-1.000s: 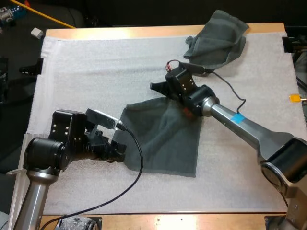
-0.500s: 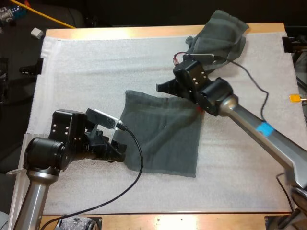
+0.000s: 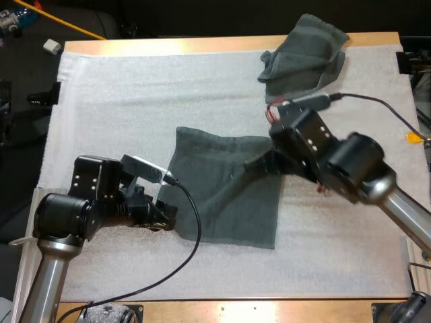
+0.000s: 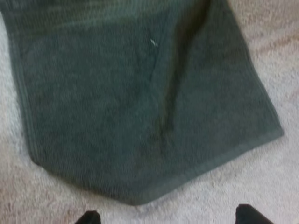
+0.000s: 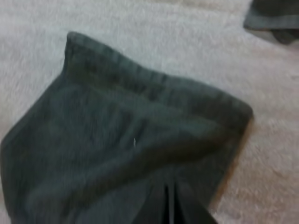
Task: Pick towel from pile, fold and stack
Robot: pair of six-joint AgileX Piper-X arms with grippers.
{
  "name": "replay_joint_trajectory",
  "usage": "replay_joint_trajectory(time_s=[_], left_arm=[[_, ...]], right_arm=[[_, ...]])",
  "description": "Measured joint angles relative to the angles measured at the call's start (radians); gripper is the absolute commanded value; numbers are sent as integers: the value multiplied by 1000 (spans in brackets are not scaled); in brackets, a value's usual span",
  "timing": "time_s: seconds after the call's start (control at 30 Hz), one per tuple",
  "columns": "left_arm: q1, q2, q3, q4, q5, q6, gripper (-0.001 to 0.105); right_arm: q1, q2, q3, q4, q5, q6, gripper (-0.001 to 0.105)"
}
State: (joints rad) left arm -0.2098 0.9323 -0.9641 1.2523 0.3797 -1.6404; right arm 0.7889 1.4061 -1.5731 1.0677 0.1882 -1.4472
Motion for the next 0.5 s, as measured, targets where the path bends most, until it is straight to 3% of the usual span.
replay_joint_trajectory(time_s=[0.17, 0.3, 0.5], left_arm=[[0, -11, 0, 33, 2, 0, 56], [0, -16, 0, 32, 1, 0, 56], [0, -70, 0, 52, 1, 0, 56]], right_arm=[[60, -108, 41, 81, 59, 32, 0], [81, -141, 72, 70, 48, 57, 2], [147, -292, 217, 82, 40, 164, 32]])
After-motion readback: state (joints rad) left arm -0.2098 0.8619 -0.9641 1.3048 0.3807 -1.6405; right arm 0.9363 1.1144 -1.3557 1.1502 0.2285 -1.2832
